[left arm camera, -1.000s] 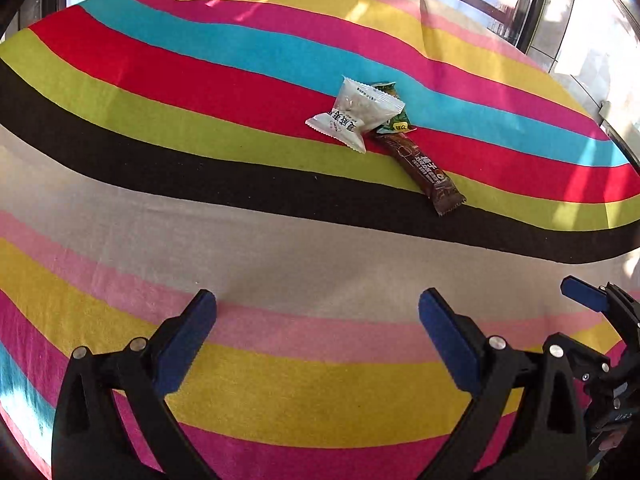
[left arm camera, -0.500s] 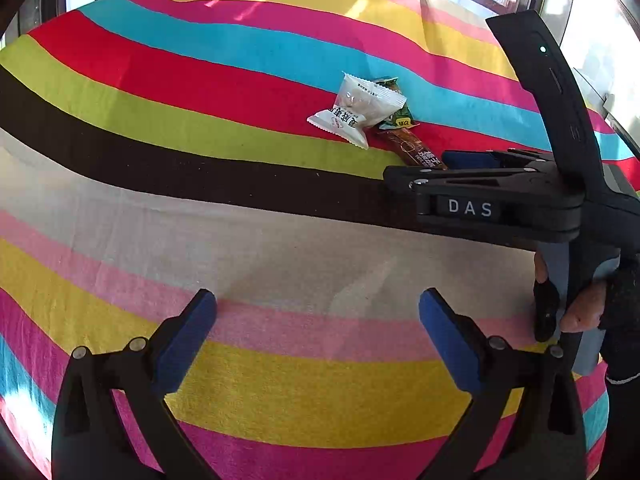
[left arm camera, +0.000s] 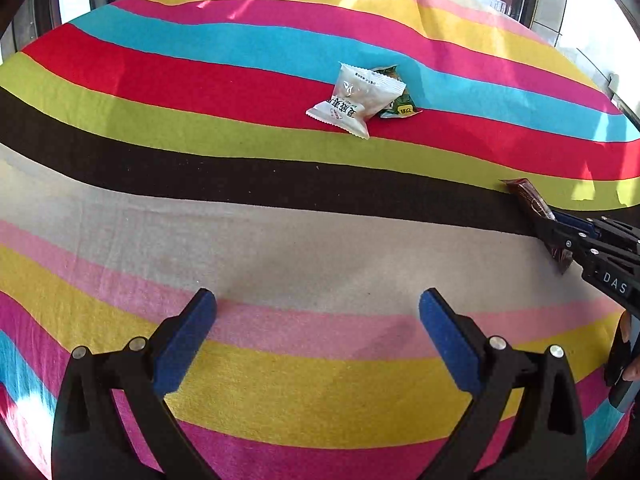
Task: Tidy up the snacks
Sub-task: 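Grasp a brown chocolate bar with the right tool while the left tool grasps a white nut packet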
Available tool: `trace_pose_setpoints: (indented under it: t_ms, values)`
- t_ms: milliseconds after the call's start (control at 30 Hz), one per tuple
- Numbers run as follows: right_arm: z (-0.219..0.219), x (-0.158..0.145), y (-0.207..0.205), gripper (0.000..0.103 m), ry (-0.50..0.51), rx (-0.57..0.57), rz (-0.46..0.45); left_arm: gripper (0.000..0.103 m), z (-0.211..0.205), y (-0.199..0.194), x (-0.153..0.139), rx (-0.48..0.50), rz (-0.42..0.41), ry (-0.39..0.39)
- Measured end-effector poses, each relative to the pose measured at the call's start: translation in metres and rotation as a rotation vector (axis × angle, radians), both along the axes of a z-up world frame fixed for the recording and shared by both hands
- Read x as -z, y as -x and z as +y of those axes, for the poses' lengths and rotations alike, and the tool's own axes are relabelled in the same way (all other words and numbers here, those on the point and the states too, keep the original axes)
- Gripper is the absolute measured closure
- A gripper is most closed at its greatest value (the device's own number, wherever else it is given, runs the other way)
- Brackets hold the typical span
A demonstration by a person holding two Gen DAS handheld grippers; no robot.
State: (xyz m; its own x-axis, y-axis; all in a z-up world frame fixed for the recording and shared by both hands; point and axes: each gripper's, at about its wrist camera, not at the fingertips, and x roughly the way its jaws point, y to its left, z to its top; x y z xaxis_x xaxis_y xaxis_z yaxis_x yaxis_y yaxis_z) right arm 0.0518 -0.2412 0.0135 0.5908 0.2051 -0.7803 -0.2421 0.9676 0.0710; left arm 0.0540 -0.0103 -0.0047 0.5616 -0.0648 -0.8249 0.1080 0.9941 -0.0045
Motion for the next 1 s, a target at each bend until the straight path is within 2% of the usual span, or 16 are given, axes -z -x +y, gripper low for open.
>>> trace_pose_setpoints:
  t_ms: [67, 233, 267, 400, 500, 600, 667, 733, 800, 867, 933, 967, 1000]
  values:
    - [-0.001, 0.002, 0.000, 0.078, -0.004, 0.001, -0.006, 0.002, -0.003, -0.001, 0.001, 0.000, 0.006, -0.027]
    - [0.009, 0.002, -0.005, 0.076, 0.019, 0.001, -0.021, 0.002, -0.001, -0.006, -0.001, -0.011, 0.043, -0.015]
    - [0.007, 0.001, -0.005, 0.076, 0.009, 0.002, -0.020, 0.002, 0.002, -0.010, -0.003, -0.029, 0.055, 0.018]
    - [0.005, 0.001, -0.006, 0.076, -0.008, 0.003, -0.017, 0.002, 0.013, -0.042, -0.014, -0.129, 0.111, 0.282]
    - [0.005, 0.001, -0.005, 0.074, -0.013, -0.002, -0.016, 0.002, 0.012, -0.077, -0.019, -0.229, 0.103, 0.391]
    - [0.004, 0.001, -0.005, 0.073, -0.029, -0.005, -0.012, 0.002, 0.012, -0.110, -0.020, -0.330, 0.099, 0.532]
    - [0.003, 0.001, -0.006, 0.072, -0.037, -0.007, -0.011, 0.002, 0.012, -0.126, -0.021, -0.411, 0.086, 0.567]
    - [0.002, 0.001, -0.006, 0.072, -0.049, -0.009, -0.009, 0.002, 0.012, -0.140, -0.020, -0.483, 0.081, 0.546]
    - [-0.001, 0.002, -0.007, 0.072, -0.072, -0.011, -0.006, 0.002, 0.008, -0.149, -0.016, -0.509, 0.090, 0.505]
    - [-0.005, 0.002, -0.007, 0.072, -0.105, -0.010, -0.001, 0.010, 0.001, -0.149, -0.019, -0.487, 0.099, 0.456]
    - [-0.009, 0.003, -0.008, 0.072, -0.137, -0.009, 0.005, 0.051, -0.004, -0.140, -0.026, -0.402, 0.068, 0.492]
    - [-0.010, 0.003, -0.008, 0.072, -0.146, -0.009, 0.006, 0.059, -0.007, -0.134, -0.031, -0.371, 0.062, 0.470]
    - [-0.010, 0.003, -0.009, 0.072, -0.151, -0.009, 0.007, 0.062, -0.009, -0.127, -0.036, -0.346, 0.050, 0.448]
